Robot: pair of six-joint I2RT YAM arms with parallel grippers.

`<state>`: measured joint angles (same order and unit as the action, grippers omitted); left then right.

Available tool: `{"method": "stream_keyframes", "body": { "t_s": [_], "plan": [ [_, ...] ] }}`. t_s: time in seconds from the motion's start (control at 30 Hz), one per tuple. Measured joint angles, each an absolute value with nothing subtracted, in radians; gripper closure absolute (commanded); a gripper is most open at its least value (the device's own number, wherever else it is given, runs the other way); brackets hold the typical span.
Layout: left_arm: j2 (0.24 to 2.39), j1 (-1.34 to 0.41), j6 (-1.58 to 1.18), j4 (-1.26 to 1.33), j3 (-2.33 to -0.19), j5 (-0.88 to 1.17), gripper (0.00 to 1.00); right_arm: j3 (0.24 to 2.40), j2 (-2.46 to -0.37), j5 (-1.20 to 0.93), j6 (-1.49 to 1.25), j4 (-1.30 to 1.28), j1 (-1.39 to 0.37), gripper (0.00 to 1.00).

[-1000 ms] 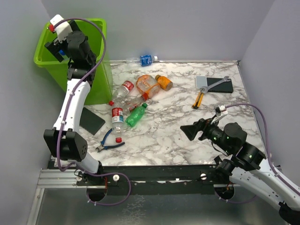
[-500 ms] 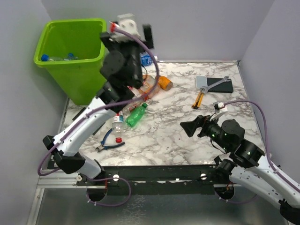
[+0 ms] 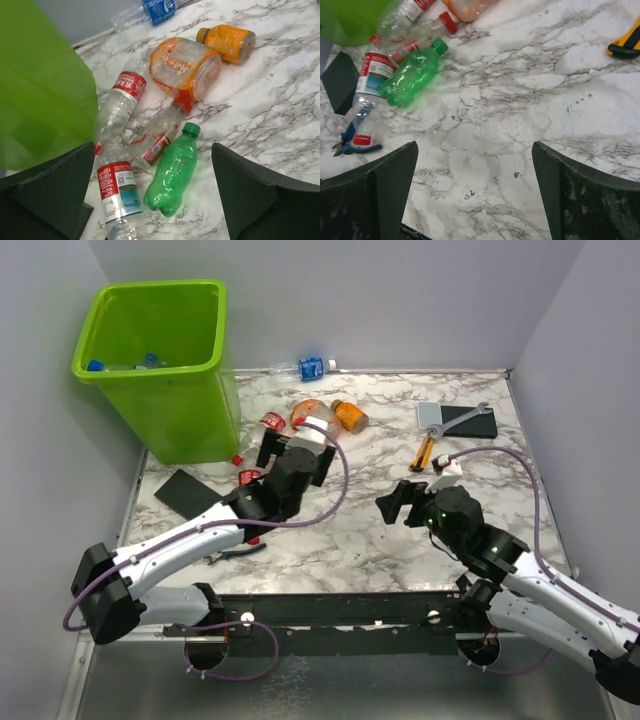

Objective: Put the plastic bottles in the bin
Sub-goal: Move the plastic bottle to the center of the board.

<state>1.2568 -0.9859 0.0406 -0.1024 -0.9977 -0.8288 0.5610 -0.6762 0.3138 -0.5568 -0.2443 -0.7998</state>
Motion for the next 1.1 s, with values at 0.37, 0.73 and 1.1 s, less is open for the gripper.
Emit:
{"method": "stream_keyframes", "body": {
  "t_s": [0.37,0.73,1.1],
  "plan": [
    [1.216,-0.696,-0.24,-0.208,-0.873,-0.426,0.01,0.571,-1.077,0.302,-0.668,-0.119,-0.8,0.02],
    [1.524,-0.695,-0.329,-0.228,-0.841,-0.312,0.1,0.624,-1.07,0.287,-0.672,-0.105,-0.8,0.02],
    [1.594,-0.697,-0.378,-0.223,-0.857,-0.286,0.58,0.601,-0.911,0.287,-0.671,-0.127,-0.8,0.02]
  ]
}}
